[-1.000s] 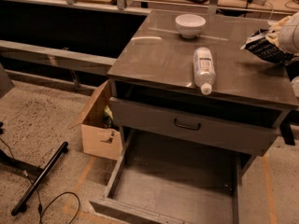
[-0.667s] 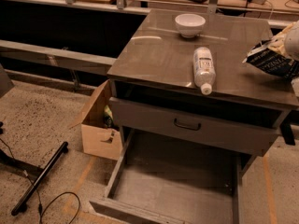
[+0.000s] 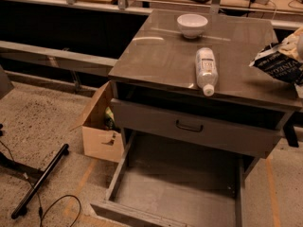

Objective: Place blue chip bag into middle drawer

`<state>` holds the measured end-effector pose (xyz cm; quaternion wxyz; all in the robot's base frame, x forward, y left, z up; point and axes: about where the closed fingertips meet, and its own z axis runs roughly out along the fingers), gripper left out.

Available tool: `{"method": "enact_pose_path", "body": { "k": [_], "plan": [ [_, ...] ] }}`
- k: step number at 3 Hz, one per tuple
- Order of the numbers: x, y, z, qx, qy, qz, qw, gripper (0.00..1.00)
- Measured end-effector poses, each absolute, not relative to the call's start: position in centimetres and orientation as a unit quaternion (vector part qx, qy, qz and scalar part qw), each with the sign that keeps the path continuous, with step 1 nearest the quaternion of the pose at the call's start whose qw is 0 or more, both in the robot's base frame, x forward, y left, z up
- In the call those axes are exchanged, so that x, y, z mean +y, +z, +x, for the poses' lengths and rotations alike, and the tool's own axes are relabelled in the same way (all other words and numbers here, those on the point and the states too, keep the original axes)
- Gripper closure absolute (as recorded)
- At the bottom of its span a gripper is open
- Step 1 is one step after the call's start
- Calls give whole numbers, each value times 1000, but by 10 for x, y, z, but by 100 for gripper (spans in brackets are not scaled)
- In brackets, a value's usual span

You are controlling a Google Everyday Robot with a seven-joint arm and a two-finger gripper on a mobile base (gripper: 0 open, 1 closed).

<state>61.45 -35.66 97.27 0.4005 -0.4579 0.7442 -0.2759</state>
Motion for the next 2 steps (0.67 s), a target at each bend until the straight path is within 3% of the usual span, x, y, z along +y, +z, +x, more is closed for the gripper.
{"method": "enact_pose_path", "body": {
  "k": [2],
  "plan": [
    [-329,976,510,750,-238,-487,379,100]
  ]
}}
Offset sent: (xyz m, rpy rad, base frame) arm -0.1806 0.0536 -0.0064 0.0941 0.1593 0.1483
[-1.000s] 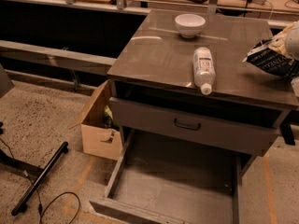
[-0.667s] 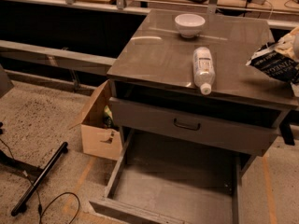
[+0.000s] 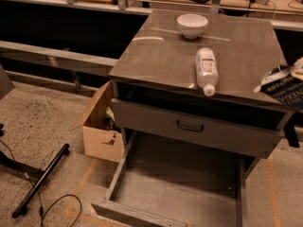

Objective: Place blue chip bag into middle drawer

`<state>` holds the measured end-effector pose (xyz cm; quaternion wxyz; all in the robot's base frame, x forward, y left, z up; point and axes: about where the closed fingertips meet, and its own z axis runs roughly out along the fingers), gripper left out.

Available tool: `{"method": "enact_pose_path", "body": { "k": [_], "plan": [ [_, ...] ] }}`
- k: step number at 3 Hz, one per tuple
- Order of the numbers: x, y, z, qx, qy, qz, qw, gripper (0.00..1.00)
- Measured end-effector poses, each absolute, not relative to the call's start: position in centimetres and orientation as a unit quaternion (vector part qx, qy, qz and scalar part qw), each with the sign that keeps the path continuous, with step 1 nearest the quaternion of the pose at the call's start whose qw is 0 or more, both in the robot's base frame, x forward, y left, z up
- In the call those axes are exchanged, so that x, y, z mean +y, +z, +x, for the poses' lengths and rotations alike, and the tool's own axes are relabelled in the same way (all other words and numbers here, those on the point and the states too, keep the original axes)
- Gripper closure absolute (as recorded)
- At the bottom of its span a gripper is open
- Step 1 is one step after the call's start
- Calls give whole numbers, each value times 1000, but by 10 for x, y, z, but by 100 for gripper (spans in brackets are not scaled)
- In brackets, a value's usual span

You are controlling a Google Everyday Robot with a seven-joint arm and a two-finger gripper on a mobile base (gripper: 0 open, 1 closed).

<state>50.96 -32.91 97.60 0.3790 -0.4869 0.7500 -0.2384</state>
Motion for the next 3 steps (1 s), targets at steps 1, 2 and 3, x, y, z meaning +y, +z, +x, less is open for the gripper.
{"method": "enact_pose_path", "body": {
  "k": [1,2,3],
  "plan": [
    [-314,964,471,742,-199,-512,383,100],
    [-293,949,448,728,-146,-541,396,100],
    [-279,958,448,718,-130,-542,418,100]
  ]
}}
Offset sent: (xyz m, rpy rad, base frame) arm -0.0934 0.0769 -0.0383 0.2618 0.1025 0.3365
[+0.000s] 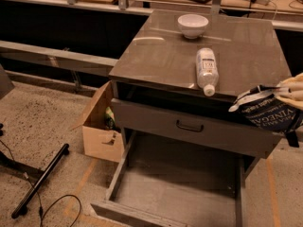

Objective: Place blue chip bag into middle drawer

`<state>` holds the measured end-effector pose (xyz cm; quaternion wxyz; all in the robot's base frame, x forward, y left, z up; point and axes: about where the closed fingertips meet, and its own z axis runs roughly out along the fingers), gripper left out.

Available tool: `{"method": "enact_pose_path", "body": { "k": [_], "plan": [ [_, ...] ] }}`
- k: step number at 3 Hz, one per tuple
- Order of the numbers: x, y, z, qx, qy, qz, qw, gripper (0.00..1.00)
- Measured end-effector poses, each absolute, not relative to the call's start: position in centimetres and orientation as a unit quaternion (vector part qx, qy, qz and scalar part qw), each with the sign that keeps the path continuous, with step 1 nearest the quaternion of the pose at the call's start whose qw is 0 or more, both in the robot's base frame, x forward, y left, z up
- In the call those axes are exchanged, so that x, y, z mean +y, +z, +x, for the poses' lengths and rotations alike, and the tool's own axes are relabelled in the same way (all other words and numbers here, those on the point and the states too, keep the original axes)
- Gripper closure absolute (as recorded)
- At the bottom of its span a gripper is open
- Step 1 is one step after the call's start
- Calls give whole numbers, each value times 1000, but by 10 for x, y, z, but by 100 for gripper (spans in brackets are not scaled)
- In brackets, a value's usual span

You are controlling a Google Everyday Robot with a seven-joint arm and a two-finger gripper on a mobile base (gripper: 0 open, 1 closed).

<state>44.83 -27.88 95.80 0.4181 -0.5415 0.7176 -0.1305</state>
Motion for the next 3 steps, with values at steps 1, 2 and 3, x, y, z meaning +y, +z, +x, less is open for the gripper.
{"method": "enact_pose_path", "body": {
  "k": [1,2,3],
  "plan": [
    [-279,958,448,719,-130,-541,418,100],
    [-264,931,425,733,-86,-541,405,100],
    [-235,891,397,745,-21,-533,400,100]
  ]
}}
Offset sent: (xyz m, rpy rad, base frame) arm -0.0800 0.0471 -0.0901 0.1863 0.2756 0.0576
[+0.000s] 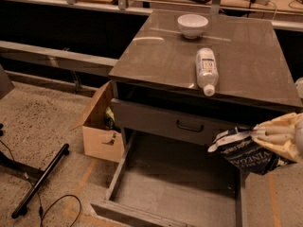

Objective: Place blue chip bag into middle drawer

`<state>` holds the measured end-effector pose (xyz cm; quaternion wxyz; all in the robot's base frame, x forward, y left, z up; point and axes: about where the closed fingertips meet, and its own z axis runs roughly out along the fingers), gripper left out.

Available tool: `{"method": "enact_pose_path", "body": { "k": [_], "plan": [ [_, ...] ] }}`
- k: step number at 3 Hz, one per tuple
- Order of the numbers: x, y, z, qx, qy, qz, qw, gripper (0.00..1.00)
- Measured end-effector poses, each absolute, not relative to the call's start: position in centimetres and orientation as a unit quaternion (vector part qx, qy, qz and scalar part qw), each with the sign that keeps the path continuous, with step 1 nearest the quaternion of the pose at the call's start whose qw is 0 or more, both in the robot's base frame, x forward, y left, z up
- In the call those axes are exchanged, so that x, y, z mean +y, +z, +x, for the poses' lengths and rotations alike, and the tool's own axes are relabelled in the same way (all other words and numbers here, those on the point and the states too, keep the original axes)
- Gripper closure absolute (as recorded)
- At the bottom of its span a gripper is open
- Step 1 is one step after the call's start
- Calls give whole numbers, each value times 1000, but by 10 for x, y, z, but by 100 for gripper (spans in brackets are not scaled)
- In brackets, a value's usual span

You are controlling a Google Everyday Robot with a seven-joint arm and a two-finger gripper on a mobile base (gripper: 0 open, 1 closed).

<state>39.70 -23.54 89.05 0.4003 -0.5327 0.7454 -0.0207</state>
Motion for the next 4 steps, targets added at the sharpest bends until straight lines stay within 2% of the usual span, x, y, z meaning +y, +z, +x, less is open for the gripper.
{"method": "enact_pose_path", "body": {
  "k": [1,2,4],
  "plan": [
    [-190,844,375,752,31,-517,407,100],
    [-152,809,381,746,46,-507,430,100],
    [-105,731,405,726,39,-523,444,100]
  ]
}}
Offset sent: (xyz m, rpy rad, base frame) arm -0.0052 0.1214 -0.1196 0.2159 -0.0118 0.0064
